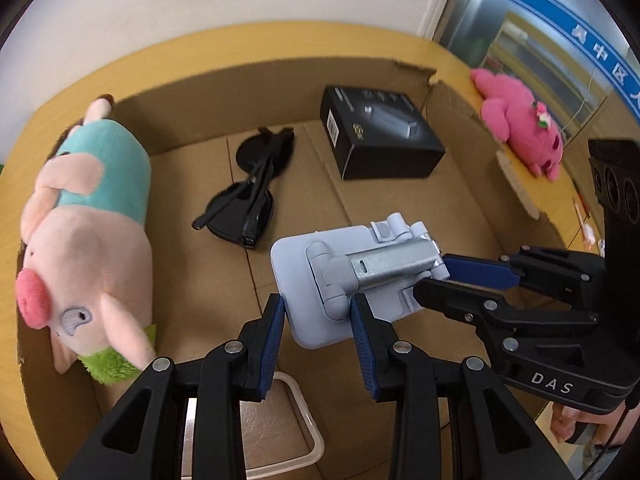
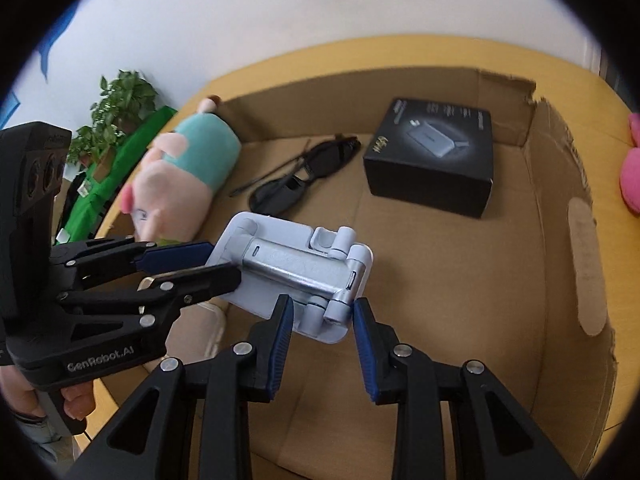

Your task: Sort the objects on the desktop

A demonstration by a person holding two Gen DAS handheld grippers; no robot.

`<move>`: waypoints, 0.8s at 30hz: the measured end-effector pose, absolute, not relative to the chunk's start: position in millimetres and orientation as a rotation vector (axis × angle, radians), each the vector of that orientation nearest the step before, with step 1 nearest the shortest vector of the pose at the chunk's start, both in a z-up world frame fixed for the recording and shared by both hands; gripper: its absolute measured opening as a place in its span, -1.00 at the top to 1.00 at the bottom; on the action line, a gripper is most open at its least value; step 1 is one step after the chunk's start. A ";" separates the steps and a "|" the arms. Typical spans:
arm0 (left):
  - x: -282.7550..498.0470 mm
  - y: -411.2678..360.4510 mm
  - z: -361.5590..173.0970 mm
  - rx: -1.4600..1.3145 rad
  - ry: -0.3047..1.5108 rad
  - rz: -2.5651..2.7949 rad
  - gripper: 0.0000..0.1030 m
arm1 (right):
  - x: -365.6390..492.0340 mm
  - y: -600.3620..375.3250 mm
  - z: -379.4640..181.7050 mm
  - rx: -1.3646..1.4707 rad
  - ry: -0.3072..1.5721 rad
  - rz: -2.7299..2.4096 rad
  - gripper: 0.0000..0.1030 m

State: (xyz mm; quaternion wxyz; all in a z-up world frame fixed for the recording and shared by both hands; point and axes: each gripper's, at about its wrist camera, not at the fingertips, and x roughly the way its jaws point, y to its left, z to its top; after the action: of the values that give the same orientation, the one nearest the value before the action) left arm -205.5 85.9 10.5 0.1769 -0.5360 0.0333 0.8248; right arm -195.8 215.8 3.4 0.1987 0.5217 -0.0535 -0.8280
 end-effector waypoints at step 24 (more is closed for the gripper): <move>-44.8 12.3 77.1 -0.712 -0.126 2.894 -0.99 | -57.4 258.9 35.4 0.891 -0.244 -2.840 -0.62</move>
State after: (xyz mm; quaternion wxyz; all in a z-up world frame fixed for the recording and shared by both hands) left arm -44.8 12.3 77.1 0.0793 -0.2378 -0.0421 0.9672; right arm -57.4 258.9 35.4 0.0776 0.2973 -0.0813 -0.9481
